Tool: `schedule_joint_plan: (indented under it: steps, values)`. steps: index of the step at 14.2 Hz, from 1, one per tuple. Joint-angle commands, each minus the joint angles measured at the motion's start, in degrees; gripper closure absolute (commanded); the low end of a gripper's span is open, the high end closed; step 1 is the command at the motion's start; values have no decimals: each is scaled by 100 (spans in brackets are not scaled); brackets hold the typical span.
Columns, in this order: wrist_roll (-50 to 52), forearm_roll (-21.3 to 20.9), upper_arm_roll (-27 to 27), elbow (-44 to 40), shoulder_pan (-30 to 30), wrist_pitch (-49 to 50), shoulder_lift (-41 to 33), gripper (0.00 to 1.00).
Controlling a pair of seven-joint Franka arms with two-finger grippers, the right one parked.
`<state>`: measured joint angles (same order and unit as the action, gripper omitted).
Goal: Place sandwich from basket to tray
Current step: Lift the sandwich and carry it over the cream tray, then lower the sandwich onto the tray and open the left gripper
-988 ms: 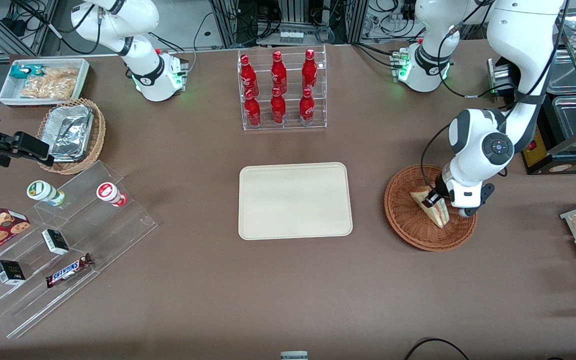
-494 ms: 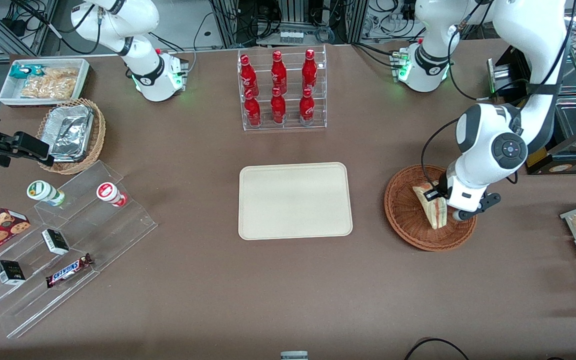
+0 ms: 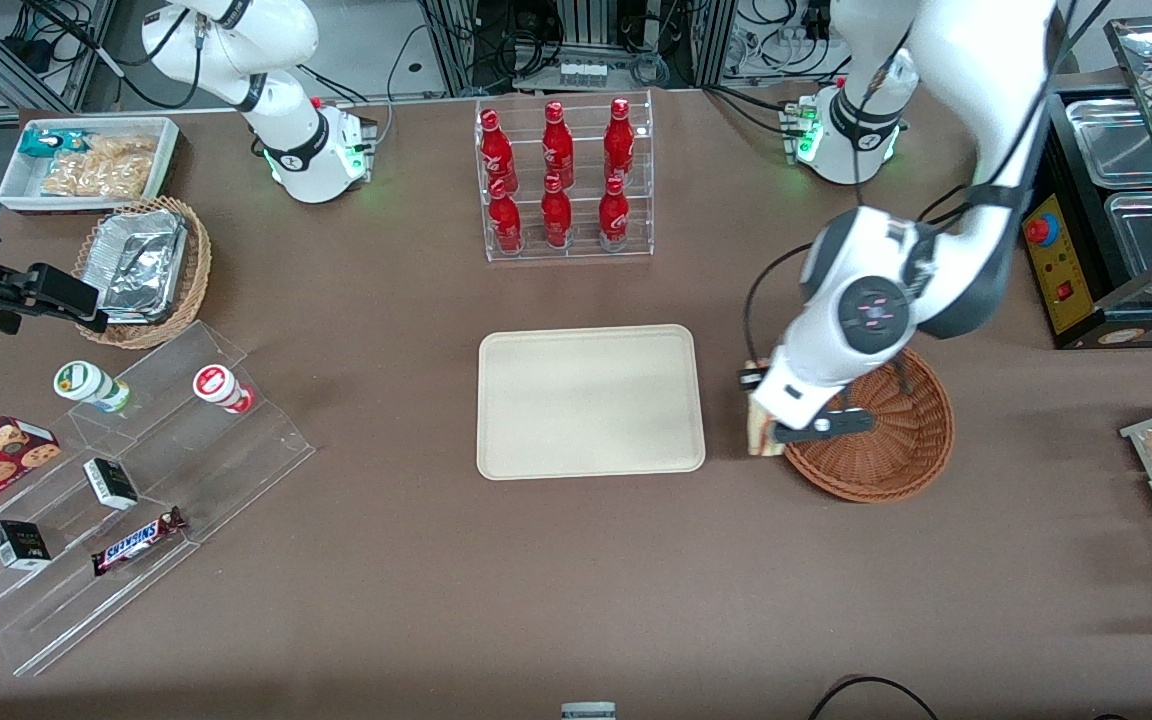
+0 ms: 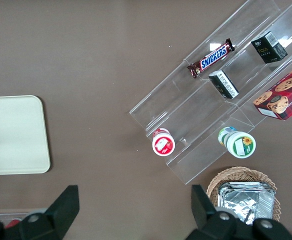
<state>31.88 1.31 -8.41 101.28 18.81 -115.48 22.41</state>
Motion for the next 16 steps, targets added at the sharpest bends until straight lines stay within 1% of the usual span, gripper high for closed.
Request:
schedule_joint_plan:
  steps: [1,4,6,11,15,16]
  values:
    - [405,10,59,-871,508,166,719,98]
    - [1124,36,50,-1442,1131,140,1281,98]
    - [1582,27,59,-1795,1414,122,1615,98]
    - [2295,19,-12,-2401,1783,70,2187,98]
    - [2349,36,-20,-2438,1871,-360,2407,96]
    - [2349,36,-20,-2420,1889,-378,2452,94]
